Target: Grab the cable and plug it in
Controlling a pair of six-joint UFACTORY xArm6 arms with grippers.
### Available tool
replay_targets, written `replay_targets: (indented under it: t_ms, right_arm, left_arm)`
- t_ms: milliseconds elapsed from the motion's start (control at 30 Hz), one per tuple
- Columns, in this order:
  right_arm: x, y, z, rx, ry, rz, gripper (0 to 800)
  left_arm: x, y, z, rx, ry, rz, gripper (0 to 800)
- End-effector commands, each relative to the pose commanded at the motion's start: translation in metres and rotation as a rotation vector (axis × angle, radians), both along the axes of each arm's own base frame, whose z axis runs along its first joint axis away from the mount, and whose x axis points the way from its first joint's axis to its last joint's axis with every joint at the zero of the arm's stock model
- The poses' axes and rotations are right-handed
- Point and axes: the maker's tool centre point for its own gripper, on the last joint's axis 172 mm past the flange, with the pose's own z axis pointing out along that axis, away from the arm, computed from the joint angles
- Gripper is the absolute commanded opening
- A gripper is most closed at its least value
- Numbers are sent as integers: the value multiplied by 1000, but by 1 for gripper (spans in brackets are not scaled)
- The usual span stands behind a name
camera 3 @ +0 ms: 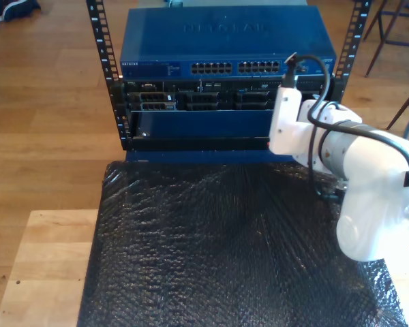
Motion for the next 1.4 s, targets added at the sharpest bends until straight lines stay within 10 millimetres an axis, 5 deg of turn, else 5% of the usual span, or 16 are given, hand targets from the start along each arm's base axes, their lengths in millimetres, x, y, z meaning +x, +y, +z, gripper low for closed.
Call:
replay_targets:
  t_ms: [433, 667, 1033, 1400]
  right_arm:
    - [-14, -1, -25, -44, 34, 27, 0]
    - [-32, 25, -24, -110, -30, 146, 0]
    - [-19, 28, -24, -123, -57, 158, 0]
    - [-11, 33, 7, -80, -182, 155, 0]
  left_arm:
    - [0, 0, 0, 0, 0, 2, 800]
    - [0, 0, 0, 0, 0, 0, 800]
    - [0, 0, 0, 0, 0, 2, 800]
    - [0, 0, 0, 0, 0, 0, 800]
